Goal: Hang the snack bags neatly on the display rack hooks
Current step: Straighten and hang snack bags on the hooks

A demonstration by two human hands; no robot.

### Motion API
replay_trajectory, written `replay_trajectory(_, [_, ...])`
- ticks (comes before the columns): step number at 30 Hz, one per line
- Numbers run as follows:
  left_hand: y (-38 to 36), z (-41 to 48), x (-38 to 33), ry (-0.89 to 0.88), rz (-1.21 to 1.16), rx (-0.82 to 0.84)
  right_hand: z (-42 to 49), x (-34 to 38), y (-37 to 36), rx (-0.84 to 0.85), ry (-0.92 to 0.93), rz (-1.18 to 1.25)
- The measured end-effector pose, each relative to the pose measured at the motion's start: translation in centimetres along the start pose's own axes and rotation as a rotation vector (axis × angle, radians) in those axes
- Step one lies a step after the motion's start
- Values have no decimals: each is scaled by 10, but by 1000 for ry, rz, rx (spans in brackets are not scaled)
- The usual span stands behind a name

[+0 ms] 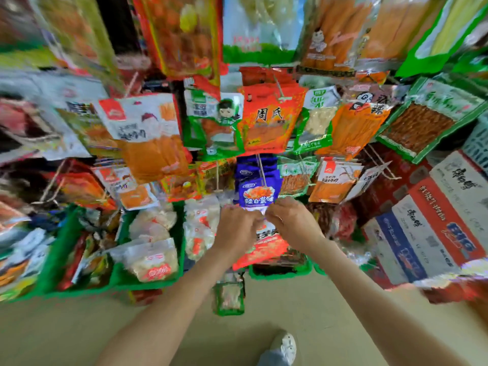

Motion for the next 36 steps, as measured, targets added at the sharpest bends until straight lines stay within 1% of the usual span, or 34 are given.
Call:
replay_trajectory(3, [72, -40, 45, 64, 38, -85, 18, 90, -11, -22, 51, -91])
replay_trajectory(6, [148, -78, 98, 134, 121, -174, 41, 193, -24, -29, 186, -202])
replay_trajectory(7, [174, -88, 115, 156, 145, -211, 51, 227, -27, -47, 223, -245])
replay_trajectory(10, [248, -116, 161, 210, 193, -245, 80, 319, -28, -131, 287, -360])
replay_trajectory(12, [297, -132, 189, 228, 228, -295, 100, 373, -28, -199, 364, -328])
replay_trajectory(15, [364, -150, 230, 225, 280, -419, 133, 440, -37, -230, 441, -206])
replay_trajectory(17, [400, -159, 262, 243, 303, -461, 155, 484, -43, -276, 499, -171])
replay_trajectory(19, [433, -169, 294, 272, 274, -502, 175, 524, -52, -317, 550, -187])
replay_trajectory(21, [462, -178, 329, 286, 269, -554, 197, 562, -63, -366, 603, -134])
replay_trajectory(24, [499, -180, 387, 287, 250, -580, 237, 600, -92, -397, 585, 6])
replay_trajectory(25, [510, -178, 414, 300, 266, -579, 259, 614, -112, -396, 588, 47])
replay_trajectory(27, [517, -176, 439, 327, 305, -544, 282, 625, -135, -312, 570, 81])
replay_trajectory(29, [532, -178, 481, 327, 325, -548, 314, 649, -168, -240, 572, 132])
replay_trajectory(31, [550, -181, 530, 338, 288, -562, 343, 681, -196, -165, 582, 165])
replay_trajectory(33, [564, -185, 578, 390, 293, -500, 364, 713, -220, -123, 595, 195])
replay_trajectory(36, [581, -189, 626, 400, 339, -439, 389, 746, -256, -91, 583, 191])
Point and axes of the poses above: each hand's wrist, its own z-axis towards the middle knuckle, its own y-axis out of the back of the hand, x = y × z, the point moved 7 cm from there along z, towards the middle knuckle, and after that the axes turned 3 degrees about -x, right-handed, at the moved point
